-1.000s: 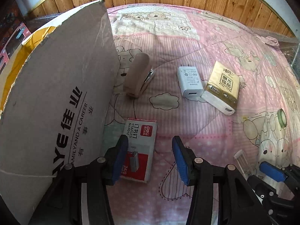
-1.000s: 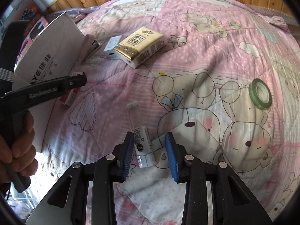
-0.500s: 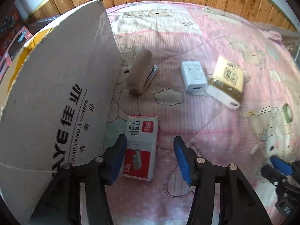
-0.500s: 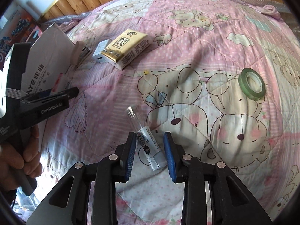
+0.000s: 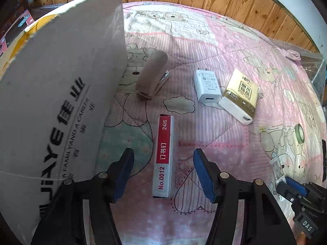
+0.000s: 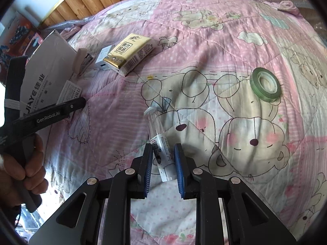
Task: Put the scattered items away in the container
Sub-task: 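Close left tool on the red-and-white staple box while right tool closes on the clear vial, then carry the staple box in left tool while right tool carries the vial over the box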
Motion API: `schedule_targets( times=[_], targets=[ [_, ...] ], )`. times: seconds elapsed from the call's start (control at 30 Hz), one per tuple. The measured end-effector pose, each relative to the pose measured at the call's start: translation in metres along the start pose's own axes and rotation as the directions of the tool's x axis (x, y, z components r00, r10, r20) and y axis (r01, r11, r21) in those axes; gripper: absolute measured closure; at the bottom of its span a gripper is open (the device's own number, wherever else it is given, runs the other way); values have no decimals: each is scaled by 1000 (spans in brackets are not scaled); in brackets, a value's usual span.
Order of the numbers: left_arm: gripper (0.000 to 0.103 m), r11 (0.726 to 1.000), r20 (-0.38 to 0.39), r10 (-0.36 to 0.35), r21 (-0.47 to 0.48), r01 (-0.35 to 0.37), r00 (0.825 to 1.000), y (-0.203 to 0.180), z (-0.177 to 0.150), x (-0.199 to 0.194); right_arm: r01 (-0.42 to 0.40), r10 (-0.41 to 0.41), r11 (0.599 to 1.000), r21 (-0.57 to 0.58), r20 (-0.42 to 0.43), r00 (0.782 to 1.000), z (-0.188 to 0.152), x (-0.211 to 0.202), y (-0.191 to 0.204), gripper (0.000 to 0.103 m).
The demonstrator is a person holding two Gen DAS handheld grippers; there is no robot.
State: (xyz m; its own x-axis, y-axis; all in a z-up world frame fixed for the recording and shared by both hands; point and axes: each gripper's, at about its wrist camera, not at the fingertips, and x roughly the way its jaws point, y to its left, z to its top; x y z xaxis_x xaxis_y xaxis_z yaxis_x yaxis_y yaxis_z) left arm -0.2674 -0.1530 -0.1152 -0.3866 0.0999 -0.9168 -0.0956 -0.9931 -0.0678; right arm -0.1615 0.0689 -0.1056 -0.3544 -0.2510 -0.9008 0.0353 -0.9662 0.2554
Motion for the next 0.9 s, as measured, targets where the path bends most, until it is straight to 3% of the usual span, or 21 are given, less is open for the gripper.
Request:
schedule_targets(
  times=[0.03, 0.1, 0.17, 0.37, 0.83, 0.9],
  targets=[
    [44, 1000, 11, 11, 1, -11, 1000, -1, 1, 1, -5, 5, 1000, 6, 0, 1000, 0, -1, -1, 83],
    [82, 1000, 17, -8, -5, 8, 1000, -2, 6, -2, -29, 29, 999, 25, 2, 1000, 1, -5, -4, 89],
    [87, 1000, 19, -28, -7, 29, 999, -3, 9, -7, -49, 49, 997, 54, -1, 999, 1, -8, -7, 91],
    [88, 998, 13, -68, 5, 68, 998, -7, 12, -19, -100, 103, 985, 137, -19, 994, 3, -12, -14, 91],
    [88, 989, 43, -145, 0, 145, 988, -8, 23, -58, -75, 74, 991, 115, 15, 997, 10, -45, 0, 92],
    [88, 989, 46, -146, -3, 146, 988, -34, 2, -67, -81, 80, 990, 114, 15, 997, 10, -49, 4, 92]
  ],
)
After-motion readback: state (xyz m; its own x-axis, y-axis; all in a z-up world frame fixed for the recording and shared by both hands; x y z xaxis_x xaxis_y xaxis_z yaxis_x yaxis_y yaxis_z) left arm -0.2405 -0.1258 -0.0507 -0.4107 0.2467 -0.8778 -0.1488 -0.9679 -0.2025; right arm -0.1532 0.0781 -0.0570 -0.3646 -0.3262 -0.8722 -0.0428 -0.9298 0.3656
